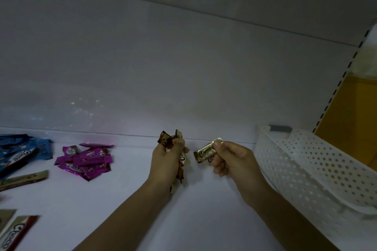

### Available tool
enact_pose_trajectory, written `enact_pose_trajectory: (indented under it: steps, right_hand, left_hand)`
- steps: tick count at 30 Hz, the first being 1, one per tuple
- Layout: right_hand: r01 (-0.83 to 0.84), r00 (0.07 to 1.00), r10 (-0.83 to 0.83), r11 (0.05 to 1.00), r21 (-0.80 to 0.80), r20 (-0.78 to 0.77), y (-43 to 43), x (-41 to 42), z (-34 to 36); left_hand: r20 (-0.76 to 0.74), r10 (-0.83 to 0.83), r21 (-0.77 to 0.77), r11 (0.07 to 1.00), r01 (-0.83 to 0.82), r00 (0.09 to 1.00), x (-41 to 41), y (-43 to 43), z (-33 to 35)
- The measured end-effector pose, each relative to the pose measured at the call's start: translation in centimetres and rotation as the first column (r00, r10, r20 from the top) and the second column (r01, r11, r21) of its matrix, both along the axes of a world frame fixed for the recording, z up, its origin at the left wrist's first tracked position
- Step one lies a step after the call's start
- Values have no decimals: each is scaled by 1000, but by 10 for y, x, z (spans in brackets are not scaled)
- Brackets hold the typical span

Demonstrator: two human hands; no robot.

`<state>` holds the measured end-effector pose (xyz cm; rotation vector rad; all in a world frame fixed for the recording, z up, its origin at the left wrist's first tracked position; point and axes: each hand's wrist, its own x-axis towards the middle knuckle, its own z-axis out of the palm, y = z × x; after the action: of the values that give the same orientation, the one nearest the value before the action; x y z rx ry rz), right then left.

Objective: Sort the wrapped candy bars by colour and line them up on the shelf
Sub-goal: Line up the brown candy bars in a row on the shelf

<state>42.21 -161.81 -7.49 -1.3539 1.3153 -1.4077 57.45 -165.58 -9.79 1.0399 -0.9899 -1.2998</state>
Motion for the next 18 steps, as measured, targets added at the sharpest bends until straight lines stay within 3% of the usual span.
enact_pose_trajectory:
  steps: [7, 10, 12, 18]
  right_hand:
    - [-69, 996, 64, 995, 76, 59, -3, -6, 10]
    - [42, 997, -40, 999, 18, -69, -8, -20, 9]
    - [103, 963, -99, 995, 3, -252, -11, -32, 6]
    - [123, 726, -99, 992, -14, -681, -22, -48, -14]
  left_hand:
    - [-17, -53, 0, 999, 53, 998, -2, 3, 0]
    - [5, -60, -6, 998, 60, 998, -2, 2, 0]
    - [24, -71, -16, 997, 71, 997, -2, 3, 0]
    - [45, -66, -28, 997, 67, 997, -3, 3, -1]
